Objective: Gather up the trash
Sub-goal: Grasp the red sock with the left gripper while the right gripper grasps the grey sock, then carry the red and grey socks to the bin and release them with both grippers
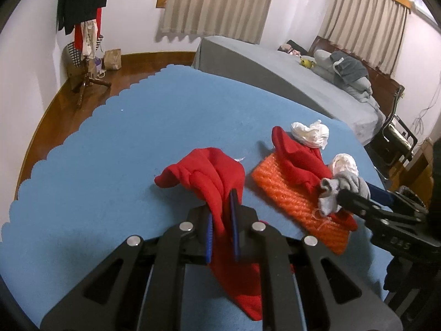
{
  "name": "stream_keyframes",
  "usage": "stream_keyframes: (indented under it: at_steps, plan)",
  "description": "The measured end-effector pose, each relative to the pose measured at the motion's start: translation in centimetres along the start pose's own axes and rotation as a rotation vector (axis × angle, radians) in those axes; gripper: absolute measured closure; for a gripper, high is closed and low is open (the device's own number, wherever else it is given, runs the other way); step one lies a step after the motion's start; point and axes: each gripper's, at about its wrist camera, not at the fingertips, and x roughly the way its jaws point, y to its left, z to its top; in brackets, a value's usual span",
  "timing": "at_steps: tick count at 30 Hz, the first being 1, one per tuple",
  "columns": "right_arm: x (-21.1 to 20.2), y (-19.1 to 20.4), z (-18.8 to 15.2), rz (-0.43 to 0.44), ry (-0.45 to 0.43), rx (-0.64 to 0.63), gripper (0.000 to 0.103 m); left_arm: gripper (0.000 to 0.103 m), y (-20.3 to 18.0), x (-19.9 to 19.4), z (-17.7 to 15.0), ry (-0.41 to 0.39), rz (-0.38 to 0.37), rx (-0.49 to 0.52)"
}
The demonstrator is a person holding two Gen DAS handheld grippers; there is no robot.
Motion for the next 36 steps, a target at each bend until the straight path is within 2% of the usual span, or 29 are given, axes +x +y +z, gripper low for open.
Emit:
stream_keyframes:
  at_steps: [2,4,12,17,29,36]
  plan:
    - [0.3,0.2,-0.1,0.044,0.025,0.006,0.057,0.093,-0.1,0.0,-0.1,0.002,-0.001,0.001]
    - [0.1,0.3,0.0,0.060,0.025,0.001,0.062,0.093,-0.1,-0.2,-0.1,-0.001,-0.007,0.000]
    - [-3.4,-0.8,0.3,0.091,-0.029,0.021,0.063,0.093,-2.0,-1.6,0.3,-0.031,-0.043,0.026]
    - [-6.2,-2.0,0.1,0.081,-0.071,0.040,0.063,0.093,-4.1,-2.5,0.4,-0.046,-0.071,0.051]
    - [-12.2,-6.9,-0.8,-0.008,-0.145,0.109,0.063,0.093,-9.1,-3.7,-0.2,-0.050,-0.140,0.114]
    - [-15.0,-9.5,-2.0,-0.064,-0.172,0.146,0.063,0.093,-13.7,-4.4,-0.8,-0.052,-0.213,0.171]
